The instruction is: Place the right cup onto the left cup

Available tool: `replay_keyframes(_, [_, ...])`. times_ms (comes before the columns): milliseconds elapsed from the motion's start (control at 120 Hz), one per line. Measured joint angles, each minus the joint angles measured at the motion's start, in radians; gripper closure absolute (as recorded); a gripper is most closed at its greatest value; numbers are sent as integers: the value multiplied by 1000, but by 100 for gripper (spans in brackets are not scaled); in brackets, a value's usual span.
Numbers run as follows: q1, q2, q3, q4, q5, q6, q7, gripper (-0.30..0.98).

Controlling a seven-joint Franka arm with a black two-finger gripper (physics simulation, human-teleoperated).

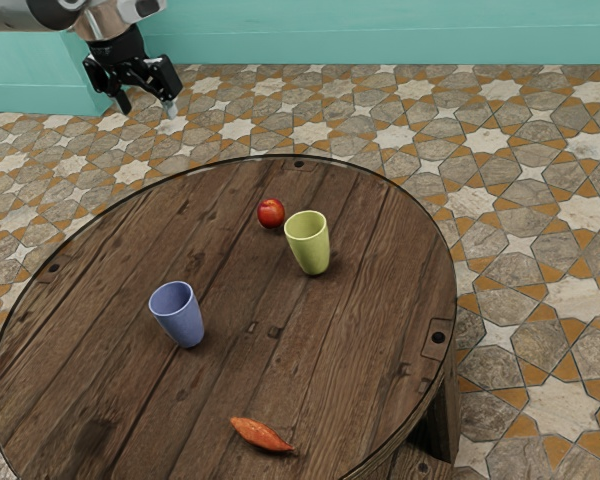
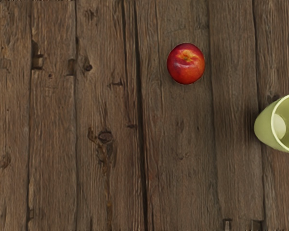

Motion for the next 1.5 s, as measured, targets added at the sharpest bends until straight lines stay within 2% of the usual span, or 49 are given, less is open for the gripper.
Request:
replay_keyframes(108, [-4, 28, 0, 9, 1, 2, 6, 2])
replay_keyframes(200, [7, 179, -19, 139, -7, 6, 6, 2])
replay_keyframes(342, [53, 353, -100, 226, -37, 43, -4, 2])
replay_keyframes(475, [58, 535, -137, 302, -116, 98, -17, 2])
replay_keyframes(550, [50, 592, -163, 320, -171, 129, -25, 2])
replay_keyframes(725, [-9, 561, -181, 243, -242, 171, -51, 2])
replay_keyframes(792, [-23, 527, -185, 161, -253, 193, -59, 2])
replay_keyframes(1008, [-48, 464, -203, 51, -250, 238, -85, 2])
replay_keyframes(1242, [-51, 452, -204, -19, -245, 283, -110, 3])
replay_keyframes(1375, [-51, 462, -204, -34, -230, 320, -120, 11])
replay_keyframes(1500, [-51, 465, -205, -50, -215, 348, -129, 36])
